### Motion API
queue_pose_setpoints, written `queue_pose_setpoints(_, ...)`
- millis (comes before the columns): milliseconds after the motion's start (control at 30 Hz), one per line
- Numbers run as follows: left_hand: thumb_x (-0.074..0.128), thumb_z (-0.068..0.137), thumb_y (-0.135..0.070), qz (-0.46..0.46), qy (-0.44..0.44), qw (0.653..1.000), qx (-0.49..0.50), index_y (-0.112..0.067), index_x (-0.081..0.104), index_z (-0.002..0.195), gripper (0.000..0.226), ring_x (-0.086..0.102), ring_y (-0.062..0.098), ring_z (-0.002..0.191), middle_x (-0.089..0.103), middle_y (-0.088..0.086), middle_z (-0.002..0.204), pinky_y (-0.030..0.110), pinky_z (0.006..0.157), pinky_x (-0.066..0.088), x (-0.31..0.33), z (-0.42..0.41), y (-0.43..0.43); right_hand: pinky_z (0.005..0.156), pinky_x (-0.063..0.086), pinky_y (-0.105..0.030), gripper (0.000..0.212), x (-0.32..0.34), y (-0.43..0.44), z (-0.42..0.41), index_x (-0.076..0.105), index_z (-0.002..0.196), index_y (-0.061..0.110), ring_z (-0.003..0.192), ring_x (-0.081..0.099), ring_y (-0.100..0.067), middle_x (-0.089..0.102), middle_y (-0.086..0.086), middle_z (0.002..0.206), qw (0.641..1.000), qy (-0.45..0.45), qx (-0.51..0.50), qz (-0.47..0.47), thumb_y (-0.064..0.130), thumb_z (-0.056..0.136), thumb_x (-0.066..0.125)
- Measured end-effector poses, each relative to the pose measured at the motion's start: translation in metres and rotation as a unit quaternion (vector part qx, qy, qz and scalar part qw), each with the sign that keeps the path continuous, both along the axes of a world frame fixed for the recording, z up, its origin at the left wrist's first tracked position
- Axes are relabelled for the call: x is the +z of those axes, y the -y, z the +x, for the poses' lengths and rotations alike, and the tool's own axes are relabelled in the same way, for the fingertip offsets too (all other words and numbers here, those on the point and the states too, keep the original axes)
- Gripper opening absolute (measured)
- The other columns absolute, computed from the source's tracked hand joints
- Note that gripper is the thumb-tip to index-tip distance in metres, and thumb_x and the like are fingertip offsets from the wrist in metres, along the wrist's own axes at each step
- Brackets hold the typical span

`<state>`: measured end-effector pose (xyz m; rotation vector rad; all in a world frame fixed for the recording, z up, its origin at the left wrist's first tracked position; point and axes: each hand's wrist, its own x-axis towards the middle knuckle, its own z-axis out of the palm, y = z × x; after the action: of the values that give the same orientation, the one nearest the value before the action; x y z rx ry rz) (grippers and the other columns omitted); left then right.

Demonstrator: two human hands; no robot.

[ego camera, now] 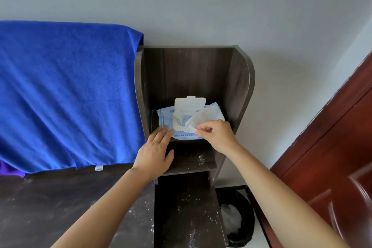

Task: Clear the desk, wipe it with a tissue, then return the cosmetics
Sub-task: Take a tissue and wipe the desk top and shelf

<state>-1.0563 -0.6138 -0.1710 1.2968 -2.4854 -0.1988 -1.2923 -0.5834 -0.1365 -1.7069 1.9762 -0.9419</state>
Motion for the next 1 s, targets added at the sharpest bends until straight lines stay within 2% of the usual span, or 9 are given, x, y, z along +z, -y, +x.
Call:
queue_pose_setpoints(100, 0.05, 0.098, -0.042, -0.004, -0.003, 1.0, 0.003, -0.026, 0.025, 0.155, 0.065, 0.016, 0.017, 0.15, 0.022, -0.005, 0.163, 0.033, 0.105, 0.046, -0.001, 0.0, 0.0, 0.059, 0.045, -0.005, 0.015, 0.003, -0.003, -0.003, 0.076, 0.083, 0.03, 0.074, 0.064, 0.004, 0.068, 0.021, 0.075, 0.999, 0.03, -0.029, -0.025, 0.042, 0.078, 0.084)
queue_pose_setpoints(200, 0.051, 0.097, -0.042, -0.006, -0.002, 1.0, 0.005, -0.026, 0.026, 0.154, 0.065, 0.017, 0.017, 0.15, 0.024, -0.005, 0.162, 0.034, 0.105, 0.045, -0.002, -0.001, 0.0, 0.06, 0.046, -0.005, 0.016, 0.008, -0.006, -0.005, 0.071, 0.075, 0.035, 0.078, 0.061, 0.006, 0.066, 0.016, 0.071, 0.995, 0.05, -0.039, -0.08, 0.045, 0.077, 0.083)
queue_pose_setpoints(300, 0.052, 0.096, -0.042, -0.01, 0.0, 1.0, 0.005, -0.025, 0.026, 0.154, 0.066, 0.018, 0.018, 0.149, 0.024, -0.004, 0.162, 0.035, 0.104, 0.046, -0.001, -0.002, -0.001, 0.063, 0.047, -0.006, 0.013, 0.008, -0.007, -0.009, 0.071, 0.083, 0.031, 0.082, 0.06, 0.008, 0.066, 0.018, 0.083, 0.996, 0.052, -0.017, -0.074, 0.041, 0.083, 0.079)
queue_pose_setpoints(433, 0.051, 0.096, -0.043, -0.013, 0.008, 1.0, 0.002, -0.029, 0.013, 0.157, 0.072, 0.016, 0.02, 0.149, 0.023, -0.001, 0.162, 0.037, 0.098, 0.052, 0.001, -0.003, -0.004, 0.073, 0.046, -0.012, 0.019, 0.002, -0.01, -0.017, 0.076, 0.101, 0.028, 0.088, 0.061, 0.003, 0.062, 0.018, 0.099, 0.998, -0.038, 0.05, -0.014, 0.041, 0.087, 0.074)
queue_pose_setpoints(533, 0.051, 0.097, -0.043, -0.008, 0.022, 1.0, -0.005, -0.038, -0.002, 0.156, 0.08, 0.015, 0.026, 0.149, 0.022, 0.004, 0.161, 0.038, 0.092, 0.054, 0.005, -0.006, -0.007, 0.078, 0.048, -0.016, 0.026, -0.001, -0.012, -0.019, 0.076, 0.105, 0.031, 0.092, 0.06, 0.001, 0.058, 0.023, 0.1, 0.993, -0.084, 0.086, -0.008, 0.05, 0.088, 0.07)
queue_pose_setpoints(633, 0.05, 0.097, -0.044, -0.011, 0.048, 0.999, -0.018, -0.047, -0.01, 0.152, 0.082, 0.011, 0.033, 0.149, 0.016, 0.011, 0.162, 0.04, 0.092, 0.055, 0.008, -0.009, -0.009, 0.072, 0.044, -0.013, 0.032, -0.002, -0.012, -0.018, 0.077, 0.099, 0.033, 0.089, 0.057, 0.007, 0.054, 0.03, 0.093, 0.993, -0.082, 0.083, -0.02, 0.058, 0.091, 0.06)
queue_pose_setpoints(733, 0.047, 0.097, -0.045, -0.011, 0.081, 0.996, -0.018, -0.052, -0.012, 0.15, 0.079, 0.008, 0.037, 0.148, 0.007, 0.012, 0.163, 0.039, 0.093, 0.054, 0.009, -0.012, -0.01, 0.067, 0.044, -0.015, 0.034, -0.003, -0.008, -0.016, 0.075, 0.1, 0.031, 0.088, 0.061, -0.003, 0.06, 0.022, 0.093, 0.993, -0.095, 0.072, -0.025, 0.056, 0.096, 0.053)
queue_pose_setpoints(867, 0.047, 0.097, -0.043, -0.008, 0.099, 0.995, -0.012, -0.053, -0.007, 0.149, 0.075, 0.006, 0.037, 0.148, 0.002, 0.01, 0.163, 0.037, 0.094, 0.053, 0.01, -0.016, -0.009, 0.064, 0.039, -0.013, 0.041, -0.007, 0.0, -0.008, 0.067, 0.125, 0.031, 0.088, 0.063, -0.006, 0.069, 0.013, 0.103, 0.985, -0.16, 0.045, -0.047, 0.056, 0.096, 0.053)
queue_pose_setpoints(1000, 0.048, 0.096, -0.038, -0.005, 0.104, 0.994, -0.008, -0.052, -0.004, 0.149, 0.076, 0.004, 0.037, 0.147, 0.0, 0.008, 0.162, 0.037, 0.093, 0.053, 0.012, -0.017, -0.011, 0.073, 0.044, -0.019, 0.045, -0.004, 0.018, 0.001, 0.062, 0.132, 0.03, 0.097, 0.069, -0.013, 0.071, 0.006, 0.118, 0.975, -0.216, -0.003, -0.06, 0.055, 0.095, 0.057)
